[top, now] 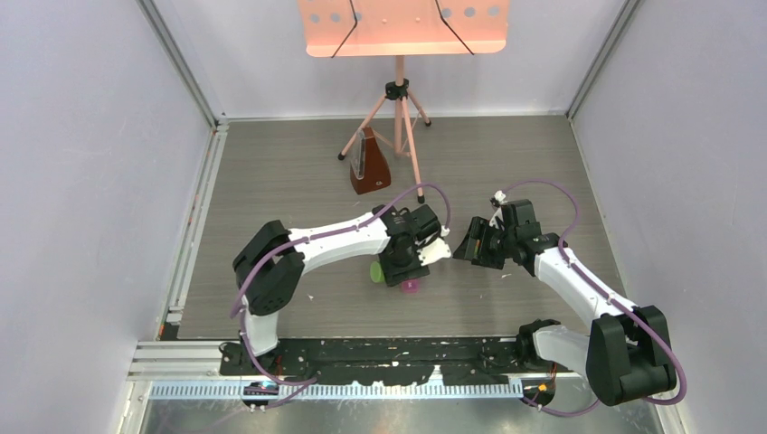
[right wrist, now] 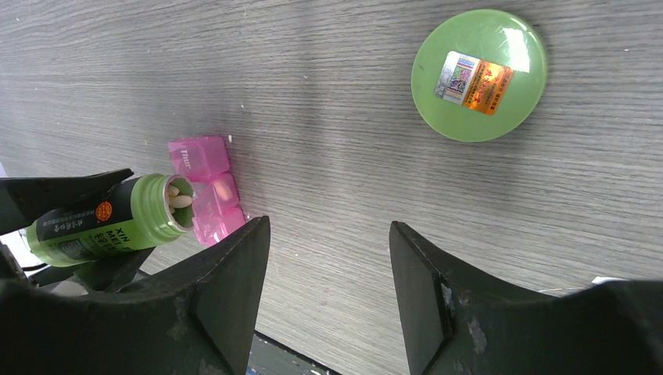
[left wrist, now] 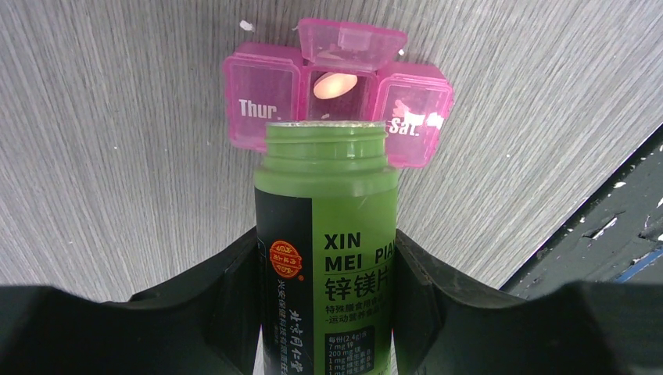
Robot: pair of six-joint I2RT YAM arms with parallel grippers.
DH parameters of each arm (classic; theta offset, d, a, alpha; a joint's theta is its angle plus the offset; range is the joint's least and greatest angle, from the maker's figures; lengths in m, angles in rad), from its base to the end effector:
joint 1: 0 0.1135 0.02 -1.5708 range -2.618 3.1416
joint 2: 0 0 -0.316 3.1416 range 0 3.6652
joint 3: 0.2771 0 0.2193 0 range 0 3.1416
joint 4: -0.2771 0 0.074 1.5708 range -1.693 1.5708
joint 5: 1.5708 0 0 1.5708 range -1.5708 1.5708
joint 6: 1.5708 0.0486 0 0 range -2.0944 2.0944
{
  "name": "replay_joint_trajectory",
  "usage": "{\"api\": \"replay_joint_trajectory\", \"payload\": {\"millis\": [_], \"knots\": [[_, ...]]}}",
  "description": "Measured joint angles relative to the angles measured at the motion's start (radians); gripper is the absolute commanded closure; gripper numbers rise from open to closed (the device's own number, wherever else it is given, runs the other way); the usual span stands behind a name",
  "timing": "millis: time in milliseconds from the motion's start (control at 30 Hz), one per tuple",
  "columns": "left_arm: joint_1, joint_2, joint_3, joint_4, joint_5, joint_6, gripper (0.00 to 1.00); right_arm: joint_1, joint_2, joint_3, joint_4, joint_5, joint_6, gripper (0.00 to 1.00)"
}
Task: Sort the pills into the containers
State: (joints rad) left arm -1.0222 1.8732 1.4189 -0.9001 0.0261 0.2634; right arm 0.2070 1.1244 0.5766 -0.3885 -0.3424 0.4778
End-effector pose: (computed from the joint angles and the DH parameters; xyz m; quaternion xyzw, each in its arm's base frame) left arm 0.1847 -0.3047 0.2568 0.5970 0.7948 -0.0520 0.0955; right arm 0.1590 0.0501 0.2434 0.0737 0.9348 0.2557 0.2352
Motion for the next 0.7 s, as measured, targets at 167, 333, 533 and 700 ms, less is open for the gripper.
{"api": "replay_joint_trajectory", "payload": {"millis": [167,333,533,700], "knots": [[-0.004,0.014,0.009,-0.016,0.0,-0.003,1.0,-0.001,0.0,0.0,0.0,0.0,0.0,0.36],[-0.01,0.026,0.025,-0.031,-0.008,-0.011,1.0,-0.002,0.002,0.0,0.0,0.0,0.0,0.36],[-0.018,0.034,0.035,-0.042,-0.027,-0.017,1.0,-0.005,0.002,0.0,0.0,0.0,0.0,0.36],[-0.018,0.034,0.035,-0.041,-0.029,-0.019,1.0,-0.006,0.002,0.0,0.0,0.0,0.0,0.36]]}}
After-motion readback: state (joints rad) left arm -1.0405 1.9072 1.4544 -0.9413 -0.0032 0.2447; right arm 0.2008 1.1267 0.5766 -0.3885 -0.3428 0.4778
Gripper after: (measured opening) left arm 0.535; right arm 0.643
